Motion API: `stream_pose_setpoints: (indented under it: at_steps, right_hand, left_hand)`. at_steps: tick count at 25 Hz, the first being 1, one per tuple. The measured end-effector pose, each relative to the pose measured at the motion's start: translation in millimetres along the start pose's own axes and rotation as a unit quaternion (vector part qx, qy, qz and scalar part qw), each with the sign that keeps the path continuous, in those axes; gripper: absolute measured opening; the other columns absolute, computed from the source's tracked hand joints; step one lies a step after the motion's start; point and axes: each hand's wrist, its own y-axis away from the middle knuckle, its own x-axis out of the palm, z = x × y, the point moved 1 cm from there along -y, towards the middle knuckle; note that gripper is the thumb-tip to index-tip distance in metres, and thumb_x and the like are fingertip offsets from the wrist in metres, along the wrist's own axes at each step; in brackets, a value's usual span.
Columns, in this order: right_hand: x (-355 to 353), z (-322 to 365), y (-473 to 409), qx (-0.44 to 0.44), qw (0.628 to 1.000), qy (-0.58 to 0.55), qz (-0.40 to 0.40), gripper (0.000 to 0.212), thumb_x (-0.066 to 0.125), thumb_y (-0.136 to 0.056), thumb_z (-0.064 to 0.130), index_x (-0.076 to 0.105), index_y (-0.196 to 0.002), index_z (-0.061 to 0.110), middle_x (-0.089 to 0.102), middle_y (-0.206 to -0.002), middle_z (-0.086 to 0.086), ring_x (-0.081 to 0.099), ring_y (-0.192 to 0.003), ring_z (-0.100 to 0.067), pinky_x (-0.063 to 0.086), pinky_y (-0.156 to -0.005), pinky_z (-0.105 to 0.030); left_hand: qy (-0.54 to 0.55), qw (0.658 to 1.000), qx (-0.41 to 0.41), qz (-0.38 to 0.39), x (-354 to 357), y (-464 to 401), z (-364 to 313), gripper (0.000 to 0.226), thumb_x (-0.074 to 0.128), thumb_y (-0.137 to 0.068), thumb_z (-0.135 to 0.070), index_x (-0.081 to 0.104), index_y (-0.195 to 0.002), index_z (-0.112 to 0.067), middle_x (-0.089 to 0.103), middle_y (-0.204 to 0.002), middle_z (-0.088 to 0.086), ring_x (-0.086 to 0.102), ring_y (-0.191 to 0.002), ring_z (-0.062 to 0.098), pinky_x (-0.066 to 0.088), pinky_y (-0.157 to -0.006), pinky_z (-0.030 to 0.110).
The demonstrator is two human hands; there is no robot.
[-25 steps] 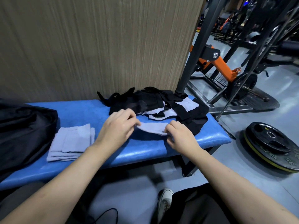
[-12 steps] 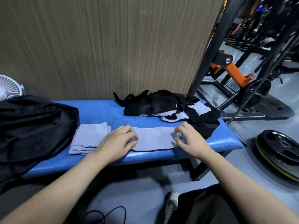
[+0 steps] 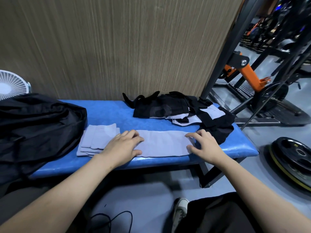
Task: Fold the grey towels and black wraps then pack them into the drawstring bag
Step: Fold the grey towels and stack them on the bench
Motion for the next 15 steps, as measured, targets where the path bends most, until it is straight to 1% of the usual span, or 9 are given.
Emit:
stream_pose_setpoints:
  at_steps: [2,6,7,8,10,11,12,14,15]
  right_hand:
    - [-2,0,2,0.028,0.998,-0.061,0.004,0.041,0.072,-0.084,0.035,0.062,-0.123,0.040,0.048,-0.101,0.003,0.044,-0.098,-0.020,0.040,-0.094,-0.035]
    - [0,7,-1,0.078,0.982,-0.168,0.037,0.045,0.080,-0.076,0.026,0.064,-0.114,0.044,0.050,-0.101,0.003,0.045,-0.102,-0.023,0.043,-0.093,-0.034]
    - [0,10,-2,0.086,0.977,-0.193,0.034,0.045,0.081,-0.073,0.023,0.064,-0.110,0.043,0.052,-0.102,0.003,0.047,-0.099,-0.022,0.045,-0.089,-0.032]
    - [-1,13,-3,0.092,0.970,-0.222,0.029,0.046,0.081,-0.072,0.017,0.065,-0.108,0.040,0.053,-0.103,0.002,0.050,-0.093,-0.019,0.045,-0.083,-0.026]
    - [-4,21,-7,0.105,0.957,-0.271,0.011,0.045,0.078,-0.073,0.006,0.066,-0.107,0.031,0.053,-0.102,0.000,0.049,-0.078,-0.013,0.042,-0.067,-0.015]
    - [-5,25,-9,0.117,0.949,-0.294,0.004,0.045,0.076,-0.073,0.003,0.066,-0.109,0.028,0.053,-0.100,0.000,0.049,-0.073,-0.011,0.042,-0.064,-0.014]
    - [-5,27,-9,0.129,0.940,-0.317,0.003,0.046,0.075,-0.074,0.001,0.066,-0.111,0.027,0.055,-0.102,0.001,0.052,-0.072,-0.012,0.046,-0.064,-0.018]
    - [-4,28,-9,0.152,0.922,-0.355,0.008,0.052,0.074,-0.072,-0.001,0.064,-0.112,0.030,0.058,-0.114,0.001,0.059,-0.078,-0.018,0.053,-0.070,-0.042]
    - [-3,27,-8,0.161,0.914,-0.372,0.010,0.053,0.073,-0.071,-0.003,0.064,-0.110,0.031,0.059,-0.118,0.002,0.061,-0.081,-0.020,0.053,-0.072,-0.045]
  left_hand:
    - [0.005,1.000,-0.006,-0.003,2,1,-1,0.053,0.056,-0.094,-0.049,0.044,-0.143,-0.033,0.039,-0.138,-0.011,0.035,-0.130,0.012,0.030,-0.108,0.029]
    - [0.017,1.000,-0.004,-0.002,3,1,-2,0.053,0.057,-0.094,-0.048,0.045,-0.143,-0.032,0.039,-0.139,-0.010,0.032,-0.130,0.013,0.031,-0.108,0.030]
    - [0.021,1.000,-0.004,0.000,3,2,-1,0.053,0.057,-0.094,-0.048,0.045,-0.143,-0.032,0.038,-0.139,-0.011,0.031,-0.131,0.012,0.032,-0.109,0.031]
    - [0.024,1.000,-0.005,0.001,2,3,-1,0.053,0.056,-0.094,-0.048,0.045,-0.143,-0.033,0.038,-0.139,-0.011,0.031,-0.131,0.012,0.032,-0.109,0.031]
    - [0.031,1.000,-0.007,-0.001,1,5,-1,0.052,0.056,-0.094,-0.048,0.045,-0.143,-0.033,0.037,-0.140,-0.012,0.031,-0.132,0.011,0.033,-0.108,0.031]
    - [0.033,0.999,-0.008,-0.003,1,5,-2,0.052,0.057,-0.094,-0.048,0.046,-0.142,-0.033,0.038,-0.140,-0.012,0.031,-0.132,0.011,0.034,-0.108,0.030]
    - [0.036,0.999,-0.009,-0.005,1,5,-2,0.051,0.057,-0.094,-0.047,0.047,-0.142,-0.033,0.038,-0.140,-0.011,0.032,-0.132,0.011,0.034,-0.107,0.029]
    - [0.039,0.999,-0.011,-0.010,0,5,-3,0.051,0.059,-0.092,-0.048,0.049,-0.140,-0.034,0.039,-0.139,-0.010,0.034,-0.132,0.012,0.034,-0.106,0.028]
    - [0.037,0.999,-0.015,-0.012,0,4,-2,0.051,0.060,-0.092,-0.049,0.050,-0.139,-0.034,0.039,-0.139,-0.010,0.035,-0.131,0.012,0.034,-0.106,0.028]
